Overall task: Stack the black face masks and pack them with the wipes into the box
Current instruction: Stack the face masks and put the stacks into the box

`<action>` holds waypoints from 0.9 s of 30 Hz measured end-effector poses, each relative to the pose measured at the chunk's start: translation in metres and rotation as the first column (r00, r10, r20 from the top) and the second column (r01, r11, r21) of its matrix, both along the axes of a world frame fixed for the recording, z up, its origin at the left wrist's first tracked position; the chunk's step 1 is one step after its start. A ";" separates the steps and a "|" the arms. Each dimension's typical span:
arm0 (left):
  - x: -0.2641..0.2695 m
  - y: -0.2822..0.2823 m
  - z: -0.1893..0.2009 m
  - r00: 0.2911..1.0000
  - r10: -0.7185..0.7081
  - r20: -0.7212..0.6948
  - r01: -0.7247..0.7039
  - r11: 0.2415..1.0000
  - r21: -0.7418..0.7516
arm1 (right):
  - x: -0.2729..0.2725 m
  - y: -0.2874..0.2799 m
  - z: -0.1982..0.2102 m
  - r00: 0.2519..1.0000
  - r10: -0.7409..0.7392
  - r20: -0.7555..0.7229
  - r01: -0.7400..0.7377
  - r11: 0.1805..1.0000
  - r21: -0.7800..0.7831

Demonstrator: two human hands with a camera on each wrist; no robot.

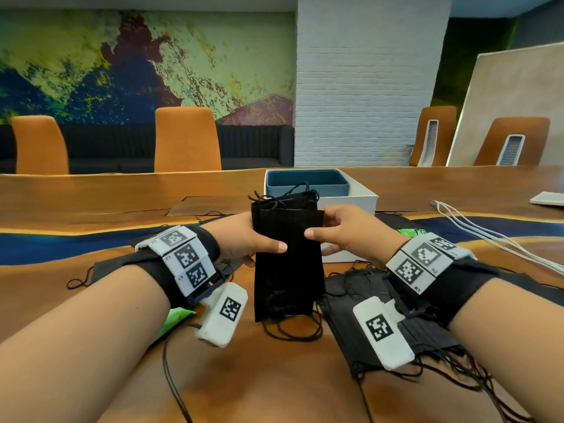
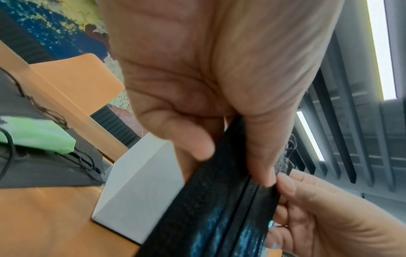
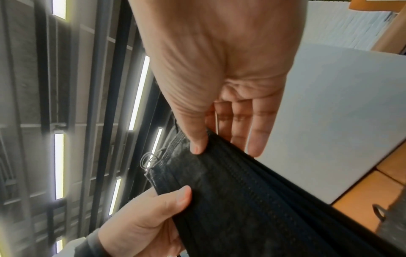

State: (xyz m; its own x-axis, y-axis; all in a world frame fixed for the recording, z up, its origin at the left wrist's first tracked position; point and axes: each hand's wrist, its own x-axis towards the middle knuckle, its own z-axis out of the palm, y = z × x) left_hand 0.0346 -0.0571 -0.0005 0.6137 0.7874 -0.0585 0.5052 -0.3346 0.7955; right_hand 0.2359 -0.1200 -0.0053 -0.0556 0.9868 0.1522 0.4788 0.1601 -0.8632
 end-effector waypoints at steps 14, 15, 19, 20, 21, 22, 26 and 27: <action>-0.007 0.006 -0.012 0.999 -0.021 0.033 0.024 0.996 -0.088 | -0.014 -0.002 -0.026 0.994 0.065 0.083 -0.053 0.989 -0.135; -0.006 0.005 -0.012 0.999 -0.016 0.049 0.020 0.996 -0.082 | -0.016 -0.003 -0.025 0.994 0.050 0.095 -0.037 0.990 -0.134; -0.004 0.000 -0.010 0.997 0.015 0.070 -0.010 0.998 -0.069 | -0.021 0.001 -0.023 0.967 -0.070 0.246 0.097 0.991 -0.098; -0.004 -0.001 -0.009 0.997 0.021 0.069 -0.016 0.997 -0.077 | -0.020 0.001 -0.022 0.958 -0.077 0.275 0.107 0.990 -0.096; -0.005 -0.002 -0.009 0.997 0.032 0.068 -0.026 0.995 -0.092 | -0.019 -0.001 -0.021 0.954 -0.066 0.294 0.099 0.990 -0.096; -0.005 -0.003 -0.008 0.996 0.044 0.074 -0.036 0.994 -0.107 | -0.018 -0.003 -0.020 0.955 -0.045 0.294 0.076 0.992 -0.096; -0.007 -0.005 -0.007 0.961 0.143 0.237 -0.108 0.982 -0.157 | -0.014 -0.006 -0.025 0.956 0.071 0.285 -0.032 0.990 -0.140; -0.007 -0.004 -0.006 0.934 0.176 0.311 -0.132 0.979 -0.157 | -0.014 -0.005 -0.026 0.946 0.066 0.318 -0.024 0.991 -0.133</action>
State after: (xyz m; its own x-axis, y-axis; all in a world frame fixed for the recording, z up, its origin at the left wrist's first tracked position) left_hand 0.0276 -0.0609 -0.0069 0.4885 0.8725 0.0125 0.2519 -0.1547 0.9553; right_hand 0.2222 -0.1255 -0.0317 -0.1259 0.9920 -0.0060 0.7285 0.0884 -0.6793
